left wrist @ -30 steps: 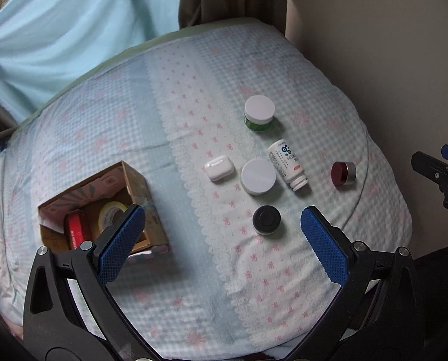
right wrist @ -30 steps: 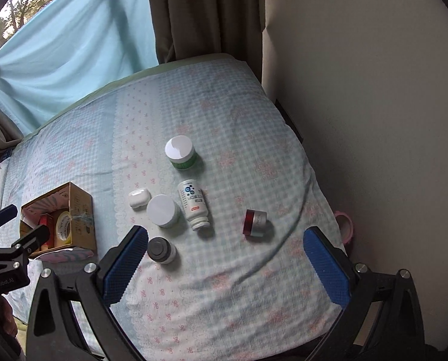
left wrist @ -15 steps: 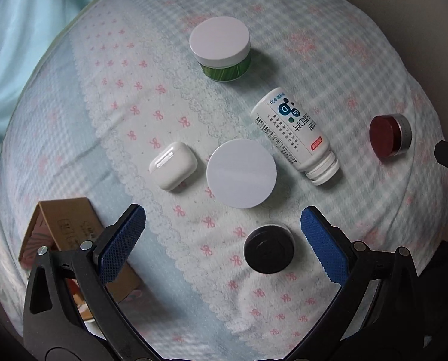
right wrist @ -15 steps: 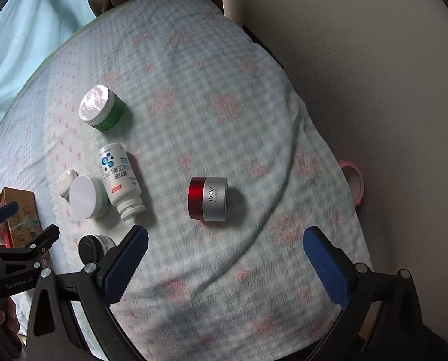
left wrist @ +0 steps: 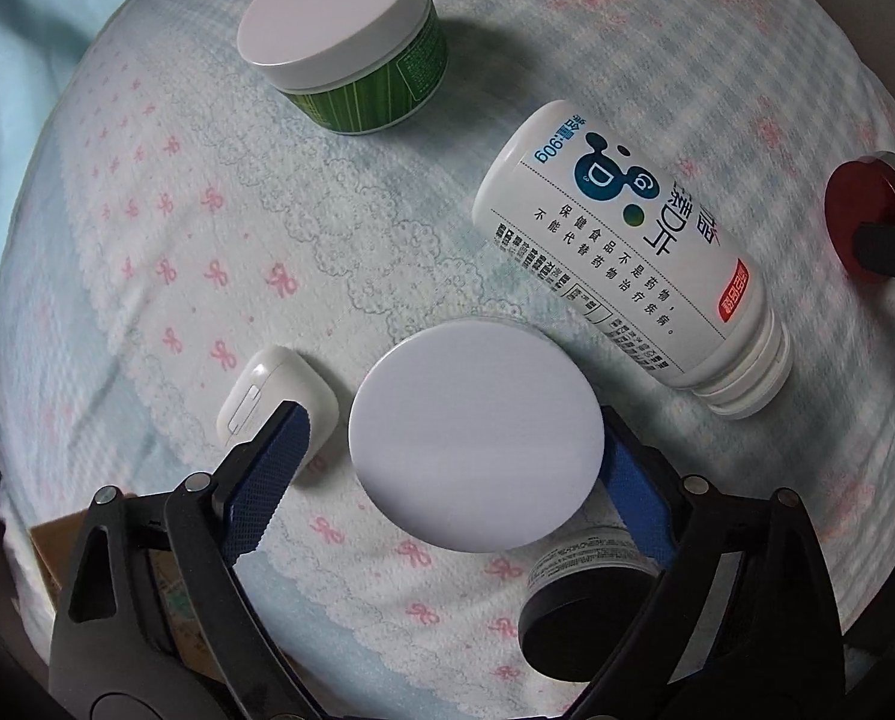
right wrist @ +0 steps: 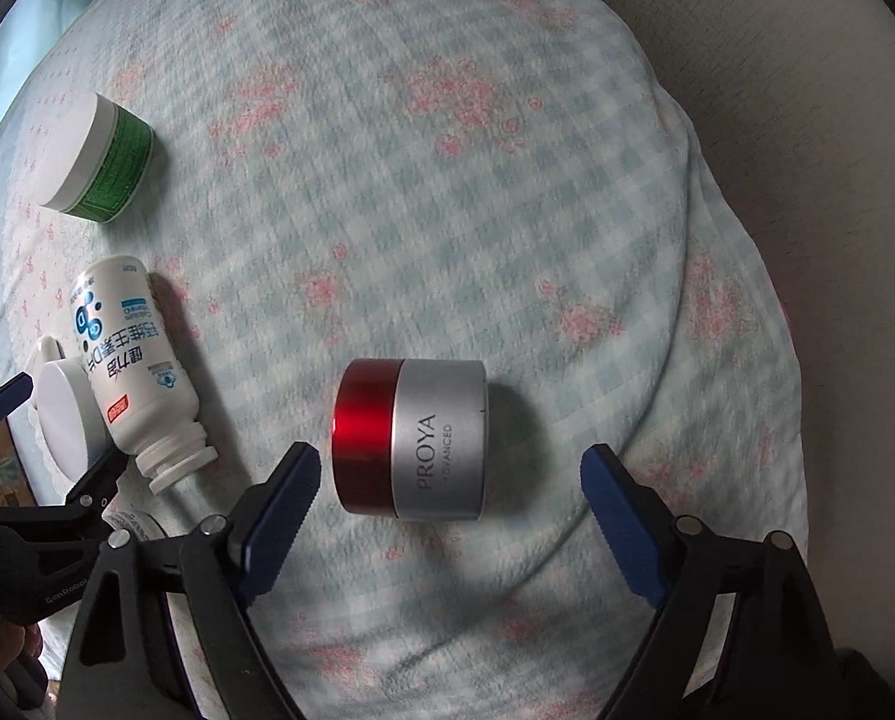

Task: Organize rigid objects
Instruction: 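Grasp the white-lidded green jar with the left tool while the right tool grasps the PROYA jar, then carry the green jar with the left tool while the right tool carries the PROYA jar to the box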

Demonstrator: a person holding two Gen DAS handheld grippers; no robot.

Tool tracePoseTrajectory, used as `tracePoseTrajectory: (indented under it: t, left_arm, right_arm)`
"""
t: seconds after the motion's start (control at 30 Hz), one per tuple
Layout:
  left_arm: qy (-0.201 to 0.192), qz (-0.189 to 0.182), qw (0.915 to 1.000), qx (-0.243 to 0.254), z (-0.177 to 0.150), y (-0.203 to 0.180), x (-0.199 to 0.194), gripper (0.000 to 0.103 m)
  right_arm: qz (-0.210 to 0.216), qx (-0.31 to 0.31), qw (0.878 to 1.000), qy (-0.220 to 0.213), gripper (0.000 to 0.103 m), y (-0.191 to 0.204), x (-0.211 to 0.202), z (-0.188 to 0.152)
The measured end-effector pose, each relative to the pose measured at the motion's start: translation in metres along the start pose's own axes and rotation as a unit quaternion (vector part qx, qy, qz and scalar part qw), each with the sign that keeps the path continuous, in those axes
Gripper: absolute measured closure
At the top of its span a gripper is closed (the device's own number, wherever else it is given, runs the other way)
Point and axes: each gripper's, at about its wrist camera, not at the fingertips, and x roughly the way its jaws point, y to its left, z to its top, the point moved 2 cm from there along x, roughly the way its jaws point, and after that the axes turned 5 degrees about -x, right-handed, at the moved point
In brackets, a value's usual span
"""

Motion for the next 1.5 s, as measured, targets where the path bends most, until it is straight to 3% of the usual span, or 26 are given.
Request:
tracePoseTrajectory:
  t: [0.13, 0.27, 0.4, 0.63, 0.87, 1.23, 1.5]
  left_arm:
    - [0.001, -0.014, 0.9998, 0.015, 0.003, -0.005, 0.008, 0.027]
    - [0.000, -0.017, 0.9995, 0.027, 0.005, -0.007, 0.013, 0.032]
    - [0.000, -0.023, 0.9994, 0.025, 0.004, -0.007, 0.012, 0.032]
    - [0.004, -0.024, 0.9996, 0.016, 0.002, -0.006, 0.007, 0.033]
    - [-0.008, -0.024, 0.9996, 0.011, -0.005, 0.001, -0.022, 0.033]
    - [-0.073, -0.033, 0.9962, -0.035, -0.014, 0.017, -0.124, 0.033]
    - [-0.139, -0.033, 0.9859, -0.086, -0.046, 0.054, -0.224, 0.033]
  right_arm:
    - [-0.001, 0.002, 1.000, 0.010, 0.034, 0.004, 0.008, 0.003]
    - [0.017, 0.012, 1.000, 0.023, 0.065, 0.006, 0.019, 0.004]
    - [0.003, 0.011, 1.000, 0.020, 0.065, 0.006, 0.020, 0.003]
    - [0.016, 0.027, 0.999, 0.017, 0.065, 0.009, 0.019, 0.006]
    - [0.028, 0.034, 0.999, -0.005, 0.065, 0.007, -0.005, 0.001]
    - [0.039, 0.035, 0.996, -0.067, 0.065, 0.002, -0.086, -0.016]
    - [0.040, -0.016, 0.990, -0.133, 0.065, 0.032, -0.168, -0.038]
